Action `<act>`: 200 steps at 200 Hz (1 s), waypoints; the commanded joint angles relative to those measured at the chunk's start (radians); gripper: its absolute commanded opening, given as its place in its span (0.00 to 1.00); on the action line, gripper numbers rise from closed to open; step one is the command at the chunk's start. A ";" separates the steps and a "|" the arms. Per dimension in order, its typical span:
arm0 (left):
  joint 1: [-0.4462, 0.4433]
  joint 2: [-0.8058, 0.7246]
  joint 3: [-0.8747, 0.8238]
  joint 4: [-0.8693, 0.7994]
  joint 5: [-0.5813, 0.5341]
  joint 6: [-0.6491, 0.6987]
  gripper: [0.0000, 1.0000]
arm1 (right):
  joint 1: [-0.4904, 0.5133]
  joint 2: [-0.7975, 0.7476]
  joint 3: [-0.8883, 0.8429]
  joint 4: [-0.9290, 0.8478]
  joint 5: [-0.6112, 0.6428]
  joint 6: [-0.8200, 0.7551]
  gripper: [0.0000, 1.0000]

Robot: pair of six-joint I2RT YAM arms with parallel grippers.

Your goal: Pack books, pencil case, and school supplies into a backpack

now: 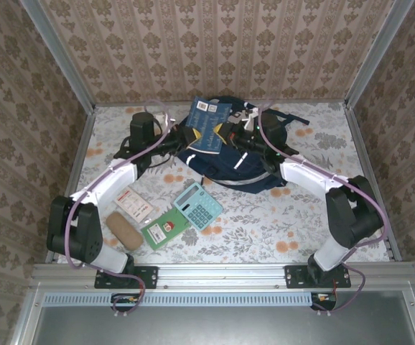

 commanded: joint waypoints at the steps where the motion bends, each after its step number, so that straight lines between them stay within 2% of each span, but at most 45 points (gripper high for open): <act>1: -0.028 0.024 0.071 -0.012 -0.003 0.052 0.19 | -0.018 -0.088 -0.037 -0.005 -0.006 -0.029 0.00; 14: -0.044 0.040 0.110 -0.091 -0.033 0.107 0.38 | -0.037 -0.137 -0.059 -0.059 0.020 -0.060 0.00; 25: -0.061 0.058 0.143 -0.161 -0.058 0.152 0.48 | -0.057 -0.188 -0.082 -0.119 0.054 -0.091 0.00; 41: -0.069 0.095 0.209 -0.270 -0.103 0.210 0.54 | -0.090 -0.287 -0.122 -0.219 0.122 -0.138 0.00; 49: -0.108 0.117 0.238 -0.301 -0.112 0.231 0.55 | -0.108 -0.335 -0.138 -0.282 0.166 -0.163 0.00; 80: -0.182 0.203 0.356 -0.434 -0.238 0.335 0.56 | -0.178 -0.507 -0.185 -0.493 0.303 -0.241 0.00; 122: -0.307 0.389 0.572 -0.601 -0.351 0.490 0.44 | -0.267 -0.665 -0.195 -0.762 0.478 -0.308 0.00; 162: -0.392 0.563 0.754 -0.649 -0.362 0.544 0.41 | -0.343 -0.728 -0.180 -0.929 0.555 -0.359 0.00; 200: -0.450 0.717 0.915 -0.704 -0.362 0.582 0.41 | -0.415 -0.767 -0.187 -0.969 0.567 -0.381 0.00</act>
